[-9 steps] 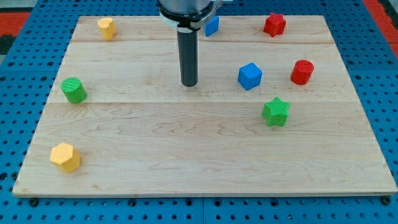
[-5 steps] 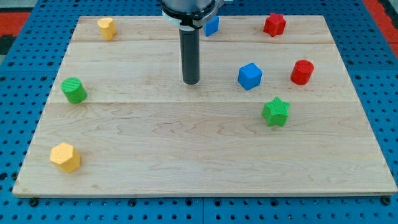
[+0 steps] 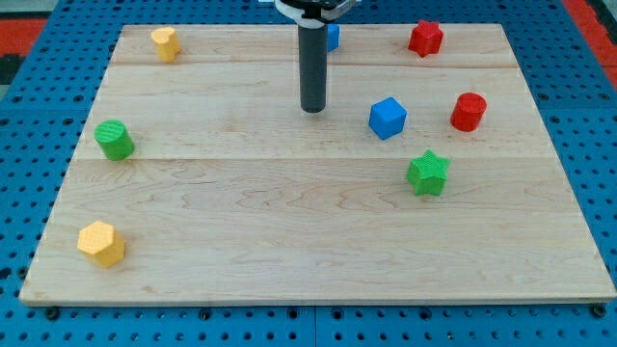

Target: Push the blue cube down a bit

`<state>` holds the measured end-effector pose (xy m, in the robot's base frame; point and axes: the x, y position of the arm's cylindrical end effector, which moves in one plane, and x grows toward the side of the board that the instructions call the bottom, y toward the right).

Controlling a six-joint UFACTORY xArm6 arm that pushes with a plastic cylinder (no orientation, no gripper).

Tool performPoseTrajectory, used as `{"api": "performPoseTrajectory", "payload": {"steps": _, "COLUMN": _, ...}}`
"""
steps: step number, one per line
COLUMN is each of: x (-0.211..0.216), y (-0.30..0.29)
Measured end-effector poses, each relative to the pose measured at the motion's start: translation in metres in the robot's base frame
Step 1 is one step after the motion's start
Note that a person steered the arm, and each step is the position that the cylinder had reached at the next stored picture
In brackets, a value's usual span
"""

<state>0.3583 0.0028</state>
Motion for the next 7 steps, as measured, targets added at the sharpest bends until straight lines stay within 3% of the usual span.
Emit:
{"api": "performPoseTrajectory", "payload": {"steps": 1, "x": -0.007, "y": 0.021}}
{"api": "performPoseTrajectory", "payload": {"steps": 2, "x": -0.008, "y": 0.080}}
{"api": "performPoseTrajectory", "payload": {"steps": 5, "x": 0.018, "y": 0.131}}
{"api": "performPoseTrajectory", "payload": {"steps": 6, "x": 0.032, "y": 0.131}}
{"api": "performPoseTrajectory", "payload": {"steps": 7, "x": 0.067, "y": 0.032}}
